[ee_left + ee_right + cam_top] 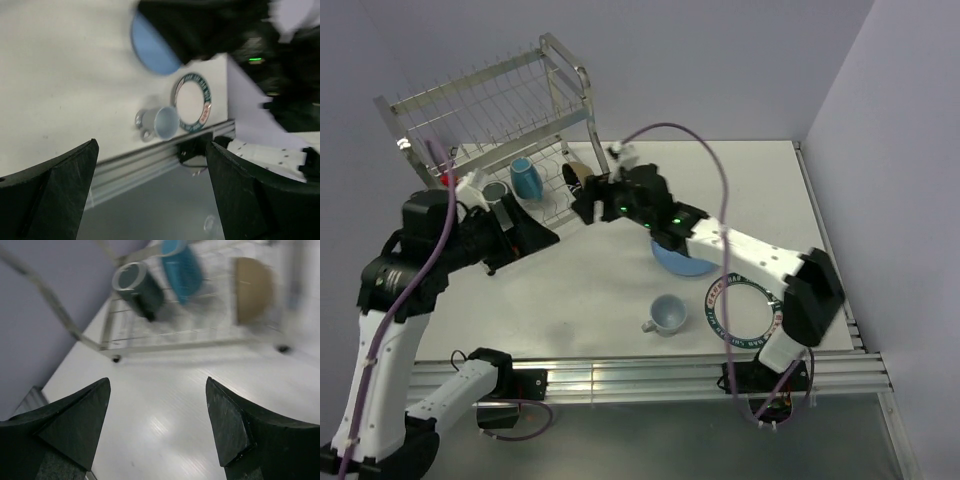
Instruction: Load the mixed dishes into the dish rack
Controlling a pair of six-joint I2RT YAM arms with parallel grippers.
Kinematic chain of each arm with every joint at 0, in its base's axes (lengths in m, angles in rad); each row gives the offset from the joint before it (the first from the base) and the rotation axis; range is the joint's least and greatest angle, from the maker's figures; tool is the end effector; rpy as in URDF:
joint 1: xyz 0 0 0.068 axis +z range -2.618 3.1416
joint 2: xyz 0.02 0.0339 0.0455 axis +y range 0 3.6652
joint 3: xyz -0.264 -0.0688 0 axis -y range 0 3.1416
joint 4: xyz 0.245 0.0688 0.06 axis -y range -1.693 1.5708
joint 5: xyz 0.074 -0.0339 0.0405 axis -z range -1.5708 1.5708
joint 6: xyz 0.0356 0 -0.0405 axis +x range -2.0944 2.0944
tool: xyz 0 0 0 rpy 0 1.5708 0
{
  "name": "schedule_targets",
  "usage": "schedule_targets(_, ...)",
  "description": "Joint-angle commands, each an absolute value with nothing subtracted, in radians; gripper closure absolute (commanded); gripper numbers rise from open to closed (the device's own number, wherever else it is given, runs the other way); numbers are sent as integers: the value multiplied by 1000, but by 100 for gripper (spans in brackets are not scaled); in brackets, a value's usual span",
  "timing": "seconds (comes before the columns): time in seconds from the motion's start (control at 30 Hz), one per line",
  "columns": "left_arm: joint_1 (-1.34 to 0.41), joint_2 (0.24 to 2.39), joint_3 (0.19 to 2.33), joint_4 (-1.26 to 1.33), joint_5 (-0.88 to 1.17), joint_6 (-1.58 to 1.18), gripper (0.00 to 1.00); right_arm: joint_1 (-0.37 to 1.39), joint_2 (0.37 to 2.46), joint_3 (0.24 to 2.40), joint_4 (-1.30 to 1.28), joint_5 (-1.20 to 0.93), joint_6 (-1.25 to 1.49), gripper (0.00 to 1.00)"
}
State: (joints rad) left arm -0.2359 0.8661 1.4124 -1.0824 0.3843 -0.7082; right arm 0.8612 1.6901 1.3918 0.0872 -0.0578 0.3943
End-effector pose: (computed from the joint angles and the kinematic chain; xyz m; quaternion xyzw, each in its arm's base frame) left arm 0.1127 -0.0408 0.4385 -0.1078 0.8516 -0.3686 0.3569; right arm 0.2658 0.3126 0.3380 -0.1975 0.7521 0.3873 0.4954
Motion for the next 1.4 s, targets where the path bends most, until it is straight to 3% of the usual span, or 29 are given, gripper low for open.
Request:
schedule_targets(0.0, -305, 948, 1382, -1117, 388, -666, 5, 769, 1475, 1218, -67, 123, 472, 16)
schedule_targets(0.13, -659, 1087, 1404, -1054, 177, -733, 3, 648, 1174, 1080, -227, 212, 443, 16)
schedule_targets(0.5, -850, 1561, 1542, -994, 117, -535, 3, 393, 731, 1072, -601, 284, 440, 14)
schedule_targets(0.8, -939, 1723, 1571, -1008, 163, -468, 4, 357, 604, 1019, -652, 279, 508, 13)
schedule_targets(1.37, -996, 1914, 1574, -925, 192, -410, 7, 331, 594, 1055, -692, 284, 482, 12)
